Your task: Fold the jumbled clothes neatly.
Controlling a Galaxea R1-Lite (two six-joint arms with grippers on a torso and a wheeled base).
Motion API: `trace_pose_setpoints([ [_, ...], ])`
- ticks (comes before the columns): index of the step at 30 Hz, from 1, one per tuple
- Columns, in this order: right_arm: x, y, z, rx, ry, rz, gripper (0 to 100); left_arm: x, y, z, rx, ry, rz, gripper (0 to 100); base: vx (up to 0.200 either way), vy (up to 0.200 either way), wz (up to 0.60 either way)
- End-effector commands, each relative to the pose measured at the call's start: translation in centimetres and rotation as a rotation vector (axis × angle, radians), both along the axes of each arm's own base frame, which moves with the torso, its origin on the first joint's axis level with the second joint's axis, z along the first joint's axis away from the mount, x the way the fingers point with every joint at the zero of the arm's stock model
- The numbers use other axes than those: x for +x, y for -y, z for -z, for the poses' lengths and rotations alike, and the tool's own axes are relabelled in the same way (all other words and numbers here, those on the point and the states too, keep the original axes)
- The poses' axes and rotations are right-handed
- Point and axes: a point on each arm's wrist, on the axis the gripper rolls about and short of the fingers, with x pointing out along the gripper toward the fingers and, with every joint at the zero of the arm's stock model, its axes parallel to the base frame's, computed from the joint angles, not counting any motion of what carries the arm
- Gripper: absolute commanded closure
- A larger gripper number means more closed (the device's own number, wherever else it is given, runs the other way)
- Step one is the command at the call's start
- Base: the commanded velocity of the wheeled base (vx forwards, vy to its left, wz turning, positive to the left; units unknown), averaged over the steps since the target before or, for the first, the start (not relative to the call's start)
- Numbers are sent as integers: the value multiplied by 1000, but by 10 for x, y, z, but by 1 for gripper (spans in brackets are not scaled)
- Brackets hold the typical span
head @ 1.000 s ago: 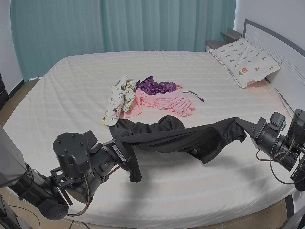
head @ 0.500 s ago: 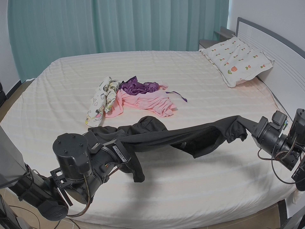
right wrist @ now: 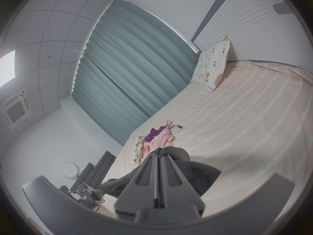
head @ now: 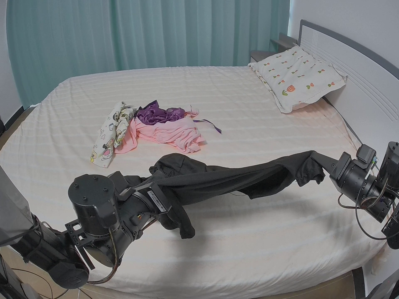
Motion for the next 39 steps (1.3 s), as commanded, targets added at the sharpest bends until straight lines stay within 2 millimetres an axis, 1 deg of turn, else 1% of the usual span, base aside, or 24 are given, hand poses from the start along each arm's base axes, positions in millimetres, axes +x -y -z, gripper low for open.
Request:
trace_pose_setpoints([
  [1, 0, 0, 0, -4, 2, 0, 100, 0, 0, 0, -2, 1, 0, 100, 0, -200, 0],
  [21, 0, 0, 1, -9, -3, -2, 100, 0, 0, 1, 2, -3, 0, 100, 0, -200, 0],
  [23, 0, -1, 4, -13, -14, -5, 100, 0, 0, 2, 6, -5, -2, 100, 0, -200, 0],
  [27, -2, -3, 9, -20, -33, -24, 100, 0, 0, 3, 11, -8, -3, 100, 0, 0, 0],
  [35, -4, -5, 11, -26, -42, -41, 100, 1, 1, 3, 9, -7, -8, 100, 0, 0, 0],
  [39, -7, -7, 14, -34, -53, -55, 100, 1, 1, 3, 9, -6, -9, 100, -200, 0, 0],
])
